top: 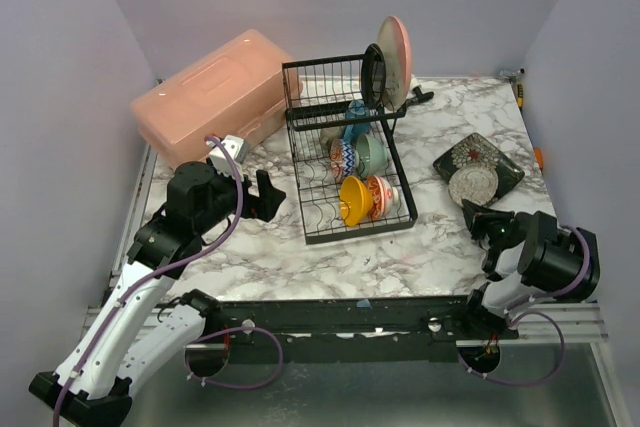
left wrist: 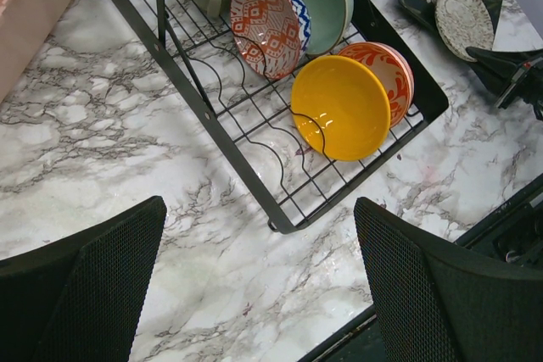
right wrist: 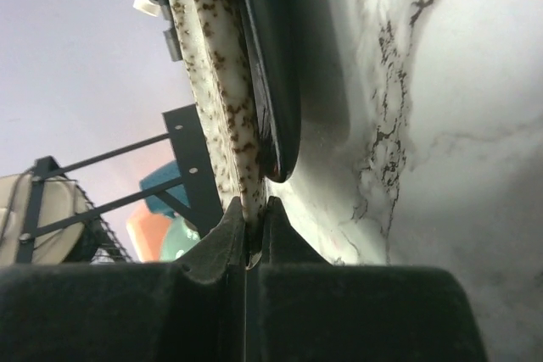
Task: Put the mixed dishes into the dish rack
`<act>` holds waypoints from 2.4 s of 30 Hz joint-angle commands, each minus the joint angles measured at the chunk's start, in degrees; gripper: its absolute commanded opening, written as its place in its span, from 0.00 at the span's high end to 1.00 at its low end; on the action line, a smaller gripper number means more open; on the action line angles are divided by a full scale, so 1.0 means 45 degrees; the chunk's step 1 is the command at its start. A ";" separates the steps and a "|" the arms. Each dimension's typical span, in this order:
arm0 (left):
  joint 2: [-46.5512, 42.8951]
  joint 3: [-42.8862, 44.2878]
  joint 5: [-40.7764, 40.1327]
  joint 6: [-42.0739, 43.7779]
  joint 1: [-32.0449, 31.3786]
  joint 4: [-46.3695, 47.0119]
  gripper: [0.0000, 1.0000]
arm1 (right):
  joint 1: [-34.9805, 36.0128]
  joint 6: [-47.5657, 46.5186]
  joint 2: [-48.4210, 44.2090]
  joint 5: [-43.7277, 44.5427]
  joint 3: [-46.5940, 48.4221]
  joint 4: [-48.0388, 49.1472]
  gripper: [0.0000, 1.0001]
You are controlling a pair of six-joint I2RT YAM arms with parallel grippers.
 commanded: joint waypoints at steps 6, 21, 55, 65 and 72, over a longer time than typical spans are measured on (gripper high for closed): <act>-0.0033 -0.0035 0.0260 -0.0014 -0.0048 0.0110 0.09 | 0.0045 -0.6184 -0.4845 0.0434 0.4470 -1.1057 1.00; 0.0143 -0.0031 0.0237 -0.0019 -0.0049 0.0120 0.09 | 0.3836 -1.1025 -0.5000 0.4121 1.5345 -1.9212 1.00; 0.0197 -0.0065 -0.0025 0.0018 -0.0046 0.0102 0.09 | 1.5420 -1.2504 0.4236 1.4623 3.0567 -2.6970 1.00; 0.0340 -0.0030 0.0071 0.0020 -0.0042 0.0088 0.09 | 1.5545 -1.2700 0.5429 1.5730 3.1122 -2.8112 1.00; 0.0365 -0.0021 -0.0026 0.0020 -0.0045 0.0081 0.09 | 1.5639 -1.2853 0.5732 1.5895 3.0850 -2.8213 1.00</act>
